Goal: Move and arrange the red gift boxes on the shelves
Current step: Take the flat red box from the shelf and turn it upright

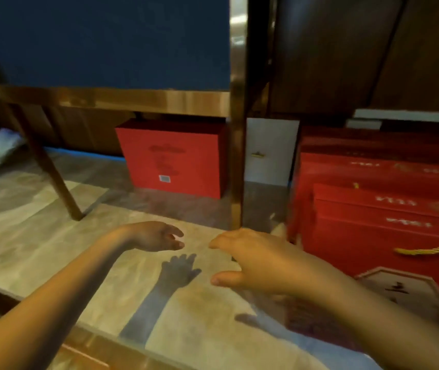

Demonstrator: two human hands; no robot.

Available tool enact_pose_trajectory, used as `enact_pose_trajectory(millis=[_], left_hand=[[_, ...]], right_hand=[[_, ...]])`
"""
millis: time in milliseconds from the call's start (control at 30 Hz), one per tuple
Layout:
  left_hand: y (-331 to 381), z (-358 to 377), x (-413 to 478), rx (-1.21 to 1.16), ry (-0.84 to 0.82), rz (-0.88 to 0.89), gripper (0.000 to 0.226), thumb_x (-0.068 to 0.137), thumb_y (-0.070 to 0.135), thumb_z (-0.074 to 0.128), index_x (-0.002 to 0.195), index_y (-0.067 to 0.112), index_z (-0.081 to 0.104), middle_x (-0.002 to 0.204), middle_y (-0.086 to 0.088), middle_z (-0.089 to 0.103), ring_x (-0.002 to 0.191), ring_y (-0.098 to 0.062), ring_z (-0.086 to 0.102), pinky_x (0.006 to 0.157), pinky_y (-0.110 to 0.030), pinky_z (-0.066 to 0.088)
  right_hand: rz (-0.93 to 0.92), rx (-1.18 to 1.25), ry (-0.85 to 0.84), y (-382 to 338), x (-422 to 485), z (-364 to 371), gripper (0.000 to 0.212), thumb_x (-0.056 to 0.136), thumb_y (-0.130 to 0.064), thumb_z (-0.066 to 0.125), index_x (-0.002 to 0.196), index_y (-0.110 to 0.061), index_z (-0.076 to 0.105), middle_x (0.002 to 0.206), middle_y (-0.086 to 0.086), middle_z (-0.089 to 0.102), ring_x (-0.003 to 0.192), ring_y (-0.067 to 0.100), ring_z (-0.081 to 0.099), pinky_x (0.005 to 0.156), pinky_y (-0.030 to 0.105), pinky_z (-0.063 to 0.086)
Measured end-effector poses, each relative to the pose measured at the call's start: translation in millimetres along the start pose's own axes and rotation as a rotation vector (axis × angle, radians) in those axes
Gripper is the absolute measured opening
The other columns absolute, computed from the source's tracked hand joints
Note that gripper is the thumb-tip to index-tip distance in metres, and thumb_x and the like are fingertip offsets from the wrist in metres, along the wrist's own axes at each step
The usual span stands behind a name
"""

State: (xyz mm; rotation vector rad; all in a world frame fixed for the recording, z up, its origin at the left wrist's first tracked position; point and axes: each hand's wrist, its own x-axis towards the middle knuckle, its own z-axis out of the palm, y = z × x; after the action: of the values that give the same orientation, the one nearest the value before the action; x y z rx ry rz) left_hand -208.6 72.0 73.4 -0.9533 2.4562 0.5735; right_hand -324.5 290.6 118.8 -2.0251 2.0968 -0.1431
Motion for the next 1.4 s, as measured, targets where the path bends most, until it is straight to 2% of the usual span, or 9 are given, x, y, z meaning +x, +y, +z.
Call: enact_pose_trajectory(millis=[200,533,733,833,933,1100,1167,1267,1400], left_hand=[[-71.0,-2.7,56.2,0.079,0.077,-0.022,0.059,0.095,0.046,0.041,0.146,0.017,0.037,0.152,-0.003,0.041,0.138,-0.021,0.041,0.109,-0.028,0.031],[-149.7,-33.7,139.2,-0.021,0.334,0.055,0.053,0.092,0.034,0.053,0.140,0.013,0.047,0.145,-0.010,0.050,0.131,-0.028,0.048,0.106,-0.037,0.040],[-177.9,-65.3,194.5,-0.153,0.468,-0.119,0.086,0.082,0.040,0.066,0.151,0.011,0.023,0.155,-0.016,0.031,0.141,-0.033,0.031,0.115,-0.043,0.027],[-186.6,-71.5,219.1,-0.200,0.539,-0.125,0.103,0.081,0.048,0.063,0.153,0.006,0.003,0.155,-0.022,0.023,0.142,-0.039,0.027,0.115,-0.047,0.026],[-196.6,-77.1,237.9,-0.459,0.691,-0.081,0.110,0.078,0.034,0.072,0.152,0.001,-0.003,0.154,-0.026,0.024,0.138,-0.045,0.032,0.110,-0.052,0.031],[-210.8,-100.0,258.7,-0.835,0.916,0.135,0.084,0.074,0.009,0.078,0.139,-0.002,0.026,0.138,-0.024,0.047,0.125,-0.037,0.051,0.101,-0.051,0.043],[-213.3,-110.7,263.6,-1.007,0.910,0.181,0.071,0.075,0.006,0.077,0.130,0.003,0.034,0.131,-0.018,0.053,0.119,-0.030,0.055,0.101,-0.051,0.044],[-216.9,-121.8,274.5,-1.144,0.856,0.190,0.065,0.075,0.007,0.077,0.130,-0.007,0.043,0.131,-0.025,0.057,0.119,-0.038,0.058,0.099,-0.054,0.047],[-218.6,-120.6,276.8,-1.198,0.876,0.137,0.065,0.071,0.014,0.081,0.125,-0.006,0.052,0.125,-0.024,0.062,0.113,-0.037,0.062,0.094,-0.052,0.051]], right_hand=[[0.307,0.198,-0.187,21.2,111.2,61.6,0.075,0.082,-0.052,0.057,0.141,-0.014,0.032,0.145,0.008,0.044,0.126,0.025,0.048,0.101,0.038,0.043],[0.738,0.505,0.014,80.1,242.1,110.8,0.071,0.088,-0.054,0.046,0.138,-0.003,0.040,0.145,0.017,0.042,0.131,0.033,0.041,0.106,0.037,0.035],[0.770,0.674,0.487,114.2,286.5,108.5,0.097,0.075,-0.035,0.073,0.146,-0.005,0.014,0.145,0.019,0.038,0.128,0.035,0.043,0.102,0.044,0.039],[0.699,0.820,0.599,122.0,297.9,113.6,0.097,0.074,-0.030,0.075,0.147,-0.008,0.014,0.142,0.018,0.042,0.127,0.034,0.045,0.102,0.046,0.040],[0.600,0.865,0.718,126.4,309.0,115.2,0.084,0.078,-0.021,0.073,0.143,-0.006,0.023,0.141,0.015,0.043,0.127,0.029,0.045,0.103,0.036,0.038],[0.618,0.904,0.892,141.1,327.6,105.1,0.073,0.076,-0.016,0.075,0.137,0.000,0.037,0.135,0.019,0.052,0.122,0.029,0.052,0.098,0.032,0.041],[0.641,0.907,0.926,145.9,333.6,103.3,0.072,0.075,-0.017,0.075,0.136,-0.001,0.039,0.134,0.020,0.053,0.121,0.029,0.053,0.099,0.034,0.042],[0.688,0.910,0.980,150.7,339.9,104.8,0.067,0.076,-0.016,0.074,0.134,0.000,0.044,0.131,0.022,0.055,0.119,0.032,0.055,0.099,0.041,0.044],[0.712,0.947,1.010,150.9,340.2,109.3,0.058,0.077,-0.016,0.073,0.129,-0.002,0.050,0.123,0.020,0.061,0.110,0.031,0.060,0.083,0.027,0.045]])
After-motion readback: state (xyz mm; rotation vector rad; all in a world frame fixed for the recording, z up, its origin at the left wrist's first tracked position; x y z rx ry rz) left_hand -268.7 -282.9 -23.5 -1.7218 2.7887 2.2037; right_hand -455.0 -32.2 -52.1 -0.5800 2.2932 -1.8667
